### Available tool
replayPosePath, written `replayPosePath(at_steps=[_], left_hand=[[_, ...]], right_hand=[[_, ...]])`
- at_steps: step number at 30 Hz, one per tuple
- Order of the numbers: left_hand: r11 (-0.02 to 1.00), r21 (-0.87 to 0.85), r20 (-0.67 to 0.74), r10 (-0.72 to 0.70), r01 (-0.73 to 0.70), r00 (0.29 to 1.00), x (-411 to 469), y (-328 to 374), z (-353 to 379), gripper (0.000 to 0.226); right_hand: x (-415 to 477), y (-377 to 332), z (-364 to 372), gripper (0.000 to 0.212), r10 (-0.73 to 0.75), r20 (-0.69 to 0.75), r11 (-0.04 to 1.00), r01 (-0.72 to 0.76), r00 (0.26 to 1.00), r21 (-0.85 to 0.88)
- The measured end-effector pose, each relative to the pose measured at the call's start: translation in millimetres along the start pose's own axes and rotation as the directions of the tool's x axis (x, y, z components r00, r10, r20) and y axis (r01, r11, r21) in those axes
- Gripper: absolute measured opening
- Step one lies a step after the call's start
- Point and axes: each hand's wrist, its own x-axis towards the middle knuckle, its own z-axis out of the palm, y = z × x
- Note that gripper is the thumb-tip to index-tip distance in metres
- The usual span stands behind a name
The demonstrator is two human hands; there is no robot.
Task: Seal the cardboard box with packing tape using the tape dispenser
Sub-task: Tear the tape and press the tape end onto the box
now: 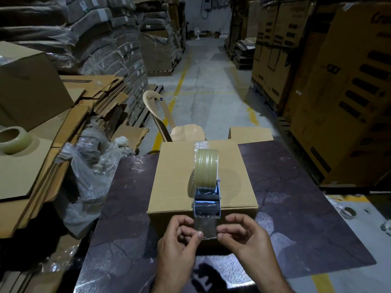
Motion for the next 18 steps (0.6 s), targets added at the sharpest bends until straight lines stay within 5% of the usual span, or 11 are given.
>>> replayPosePath(at_steps=[18], left_hand=[[0.997, -0.024, 0.021, -0.07, 0.07, 0.997, 0, 3, -4, 0.033]], right_hand=[[5, 0, 17, 0.029, 0.017, 0.012, 0.999, -0.017, 1.0, -0.035]])
